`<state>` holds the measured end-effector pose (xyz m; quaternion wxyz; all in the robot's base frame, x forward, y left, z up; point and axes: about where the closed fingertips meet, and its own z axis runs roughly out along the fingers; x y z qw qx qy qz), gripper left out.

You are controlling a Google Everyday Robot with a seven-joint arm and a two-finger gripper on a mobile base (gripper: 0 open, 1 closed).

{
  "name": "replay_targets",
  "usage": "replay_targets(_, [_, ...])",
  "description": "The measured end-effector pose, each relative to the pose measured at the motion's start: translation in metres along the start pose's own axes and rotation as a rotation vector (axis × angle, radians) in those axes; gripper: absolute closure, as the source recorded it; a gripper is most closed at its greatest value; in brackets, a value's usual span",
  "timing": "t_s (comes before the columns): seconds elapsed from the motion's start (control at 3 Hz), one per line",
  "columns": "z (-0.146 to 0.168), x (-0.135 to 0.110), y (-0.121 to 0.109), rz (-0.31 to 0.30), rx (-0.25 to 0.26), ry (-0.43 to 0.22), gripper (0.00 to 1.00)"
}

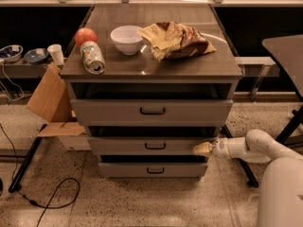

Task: Close middle drawer

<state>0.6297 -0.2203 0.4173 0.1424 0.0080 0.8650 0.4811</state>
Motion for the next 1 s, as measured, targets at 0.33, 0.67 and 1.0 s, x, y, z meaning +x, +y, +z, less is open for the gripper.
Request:
replay_targets(0.33, [-0.0035,0.0049,0.0017,-0.018,0.002,0.012,0.85])
replay_targets(0.67, [-0.0035,0.0049,0.0017,-0.018,0.002,0.012,0.62])
replay_targets(1.0, [-0.0034,0.0049,0.0017,-0.018,0.002,0.012,0.4])
